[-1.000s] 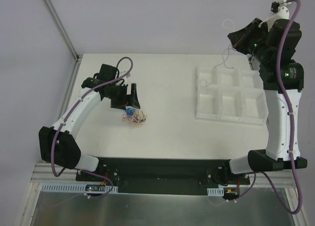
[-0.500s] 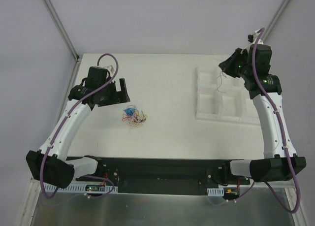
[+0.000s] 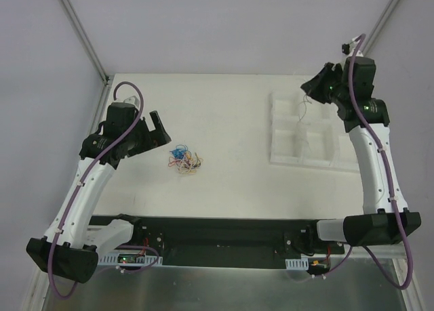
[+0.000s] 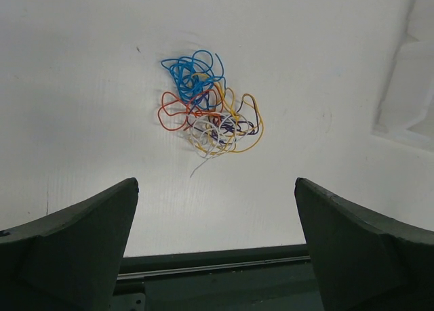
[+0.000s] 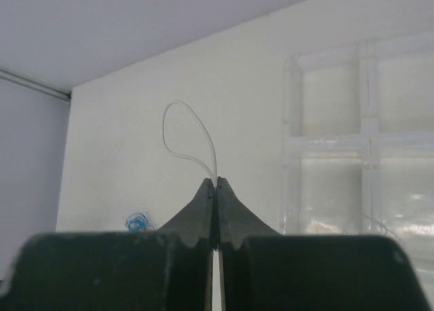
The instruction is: Untangle the cables
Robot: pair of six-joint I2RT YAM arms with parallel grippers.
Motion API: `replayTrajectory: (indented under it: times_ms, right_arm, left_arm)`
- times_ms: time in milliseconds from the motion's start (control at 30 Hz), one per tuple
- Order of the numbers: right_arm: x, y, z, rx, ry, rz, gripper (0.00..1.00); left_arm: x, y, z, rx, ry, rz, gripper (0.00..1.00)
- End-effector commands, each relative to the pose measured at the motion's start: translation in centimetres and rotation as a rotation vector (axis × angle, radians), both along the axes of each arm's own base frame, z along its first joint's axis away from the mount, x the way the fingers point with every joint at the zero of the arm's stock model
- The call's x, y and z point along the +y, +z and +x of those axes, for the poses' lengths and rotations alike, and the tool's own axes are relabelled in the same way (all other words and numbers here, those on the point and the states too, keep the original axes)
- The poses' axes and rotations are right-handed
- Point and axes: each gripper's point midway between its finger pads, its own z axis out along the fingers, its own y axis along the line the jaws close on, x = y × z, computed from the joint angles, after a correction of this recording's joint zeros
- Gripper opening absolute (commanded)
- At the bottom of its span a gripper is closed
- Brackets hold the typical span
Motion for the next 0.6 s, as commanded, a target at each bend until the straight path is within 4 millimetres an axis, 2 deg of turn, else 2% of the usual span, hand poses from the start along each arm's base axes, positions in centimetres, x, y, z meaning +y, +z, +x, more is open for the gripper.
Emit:
replayTrajectory:
  times_ms: [0, 100, 200, 367, 567]
  right_arm:
    - [0.1, 9.0, -0.2, -0.212, 0.011, 0.030, 0.00]
    - [0.4, 11.7, -0.7, -0.267, 0.017, 0.058, 0.00]
    - [0.3, 12.2, -0.5, -0.285, 0.005, 0.077, 0.00]
    - [0.6, 9.9, 0.2, -0.228, -0.004, 0.113, 0.00]
    - [0.1, 5.0, 1.8, -0.146, -0.034, 0.073, 0.00]
  left_arm:
    - [-0.1, -0.1, -0.3, 0.016, 0.020, -0.020, 0.99]
    - [-0.3, -0.1, 0.0, 0.021, 0.037, -0.043, 0.99]
    - [-0.4, -0.4, 0.1, 0.039, 0.042, -0.047, 0.99]
    - [-1.3, -0.4, 0.4, 0.054, -0.020, -0.058, 0.99]
    - [-3.3, 0.6, 0.1, 0.065, -0.120, -0.130, 0.99]
